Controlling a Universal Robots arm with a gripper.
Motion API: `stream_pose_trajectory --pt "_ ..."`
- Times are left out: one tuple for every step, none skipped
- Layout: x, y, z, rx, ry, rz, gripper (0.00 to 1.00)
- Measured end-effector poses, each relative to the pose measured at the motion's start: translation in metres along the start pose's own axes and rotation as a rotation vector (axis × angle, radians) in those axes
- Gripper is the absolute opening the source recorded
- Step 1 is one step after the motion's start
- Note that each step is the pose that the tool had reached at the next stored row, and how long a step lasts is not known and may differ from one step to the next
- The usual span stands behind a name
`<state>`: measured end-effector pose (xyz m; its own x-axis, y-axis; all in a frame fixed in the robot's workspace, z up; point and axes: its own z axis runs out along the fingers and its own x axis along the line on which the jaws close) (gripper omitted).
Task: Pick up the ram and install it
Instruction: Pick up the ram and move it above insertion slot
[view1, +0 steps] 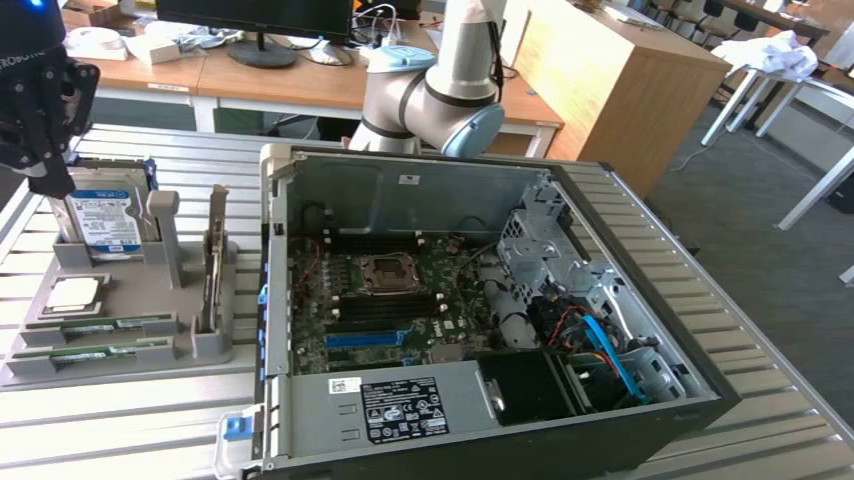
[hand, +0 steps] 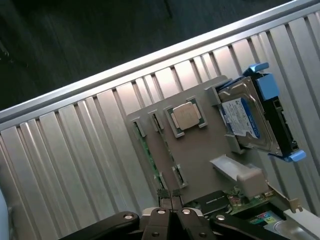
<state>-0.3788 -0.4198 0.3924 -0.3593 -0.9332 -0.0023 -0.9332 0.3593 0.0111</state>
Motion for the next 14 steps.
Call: stream_pose_trajectory --pt "0.0000 0.0000 0.0000 0.0002 0.0005 -0.015 0.10" --pt "0.0000 0.0000 0.0000 0.0003 0.0012 -0.030 0.10" --pt "0.0000 0.0000 0.0000 0.0005 0.0020 -0.045 0.10" --pt "0.0000 0.0000 0.0000 0.0007 0.0027 -0.062 0.10" --pt "0.0000 0.0000 0.0001 0.0009 0.0035 -0.077 0.10" --pt "0.0000 0.0001 0.0001 0.0011 0.0044 -0.093 0.10" --pt "0.0000 0.0001 0.0001 0.0014 0.0055 -0.108 0.10" --pt "0.0000 0.0002 0.0001 0.0017 0.0067 -0.123 0.10" --pt "0.0000 0.0003 0.0001 0.0022 0.0081 -0.138 0.10" --pt "0.0001 0.0003 0.0001 0.0026 0.0097 -0.154 0.10" --pt "0.0001 0.0004 0.0001 0.0031 0.0113 -0.171 0.10" --pt "0.0001 0.0004 0.0002 0.0036 0.0129 -0.186 0.10" --pt "0.0002 0.0005 0.0002 0.0040 0.0145 -0.202 0.10" --pt "0.0002 0.0005 0.0002 0.0044 0.0159 -0.217 0.10"
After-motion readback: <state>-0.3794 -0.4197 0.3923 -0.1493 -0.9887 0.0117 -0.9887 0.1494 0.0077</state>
